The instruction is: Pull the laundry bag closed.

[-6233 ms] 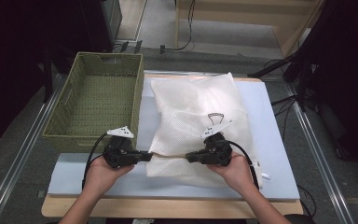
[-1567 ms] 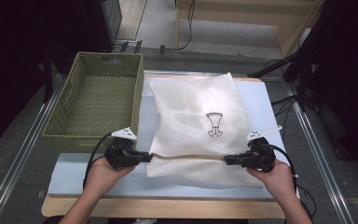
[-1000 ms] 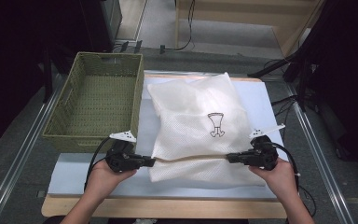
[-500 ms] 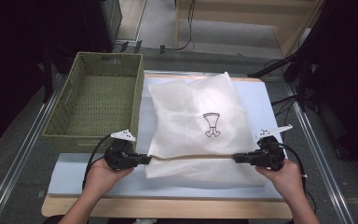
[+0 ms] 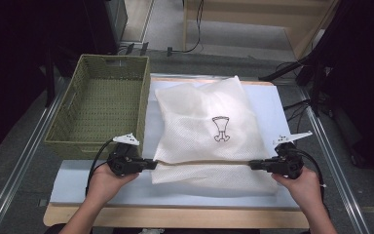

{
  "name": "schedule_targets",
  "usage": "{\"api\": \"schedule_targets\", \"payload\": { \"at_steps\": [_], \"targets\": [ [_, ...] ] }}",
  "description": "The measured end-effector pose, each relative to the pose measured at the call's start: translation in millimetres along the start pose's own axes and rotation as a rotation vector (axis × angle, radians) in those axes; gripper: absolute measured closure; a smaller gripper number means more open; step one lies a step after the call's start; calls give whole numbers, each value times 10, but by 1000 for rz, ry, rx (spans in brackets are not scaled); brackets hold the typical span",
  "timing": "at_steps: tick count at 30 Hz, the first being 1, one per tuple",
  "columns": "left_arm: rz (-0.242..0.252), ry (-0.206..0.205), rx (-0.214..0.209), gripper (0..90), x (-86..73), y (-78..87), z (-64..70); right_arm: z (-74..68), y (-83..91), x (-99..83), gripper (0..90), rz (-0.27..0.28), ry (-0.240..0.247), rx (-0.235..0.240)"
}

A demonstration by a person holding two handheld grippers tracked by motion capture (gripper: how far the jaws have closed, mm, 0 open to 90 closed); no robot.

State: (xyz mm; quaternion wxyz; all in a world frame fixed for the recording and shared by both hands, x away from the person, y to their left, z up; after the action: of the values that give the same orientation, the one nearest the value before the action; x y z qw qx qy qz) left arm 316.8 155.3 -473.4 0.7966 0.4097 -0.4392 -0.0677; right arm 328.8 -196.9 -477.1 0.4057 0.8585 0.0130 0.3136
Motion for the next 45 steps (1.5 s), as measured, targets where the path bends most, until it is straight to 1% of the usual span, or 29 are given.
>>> {"api": "schedule_targets", "payload": {
  "at_steps": [2, 4, 5, 9, 10, 11, 12, 13, 14, 15, 16, 19, 23, 26, 29, 35, 39, 43, 45],
  "targets": [
    [5, -1, -4, 870, 9, 9, 3, 5, -3, -2, 880, 1, 2, -3],
    [26, 16, -26, 871, 24, 21, 3, 10, 2, -6, 879, 1, 4, -4],
    [26, 19, -25, 871, 21, 23, -5, 16, 10, -5, 880, 5, 1, -6],
    [18, 12, -12, 871, 11, 18, -16, 63, 51, -10, 880, 4, -24, -19],
    [21, 11, -10, 871, 16, 23, -16, 80, 58, -9, 880, 7, -21, -25],
    [23, 9, -6, 871, 19, 25, -17, 97, 67, -11, 880, 10, -26, -20],
    [19, 4, 3, 871, 18, 30, -21, 111, 71, -14, 880, 9, -28, -28],
    [23, -1, 3, 870, 21, 31, -19, 130, 75, -14, 880, 13, -32, -29],
    [22, -7, 14, 870, 22, 36, -20, 131, 76, -14, 879, 12, -37, -24],
    [23, -15, 21, 871, 23, 42, -16, 149, 76, -16, 879, 11, -35, -37],
    [26, -17, 22, 871, 27, 46, -11, 151, 74, -16, 880, 12, -35, -31],
    [27, -23, 30, 870, 33, 56, -10, 152, 74, -15, 879, 13, -34, -33],
    [26, -30, 53, 871, 35, 71, -31, 174, 84, -16, 879, 17, -37, -41],
    [27, -20, 41, 870, 25, 65, -39, 206, 102, -24, 879, 18, -45, -43],
    [21, -13, 44, 870, 4, 56, -59, 226, 125, -50, 879, 18, -49, -50],
    [23, -16, 39, 869, 6, 50, -43, 278, 176, -87, 879, 23, -66, -50],
    [18, -17, 43, 869, -1, 53, -55, 279, 176, -83, 879, 24, -60, -50],
    [18, -13, 36, 867, -6, 52, -60, 331, 196, -97, 877, 24, -65, -65],
    [16, -19, 37, 867, -8, 50, -58, 342, 199, -100, 877, 23, -65, -65]
  ]
}}
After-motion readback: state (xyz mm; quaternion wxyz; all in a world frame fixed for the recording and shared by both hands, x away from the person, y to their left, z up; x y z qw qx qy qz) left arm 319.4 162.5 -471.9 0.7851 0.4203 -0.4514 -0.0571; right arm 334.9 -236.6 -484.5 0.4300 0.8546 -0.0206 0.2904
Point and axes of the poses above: each handheld gripper's, and its own axes: y roughly backward along the jaws, x roughly out of its top, z roughly to its right, the point moved 9 cm from there along -y, roughly forward along the jaws, and after that the axes turned 6 degrees about -y, right-handed, at the moved point
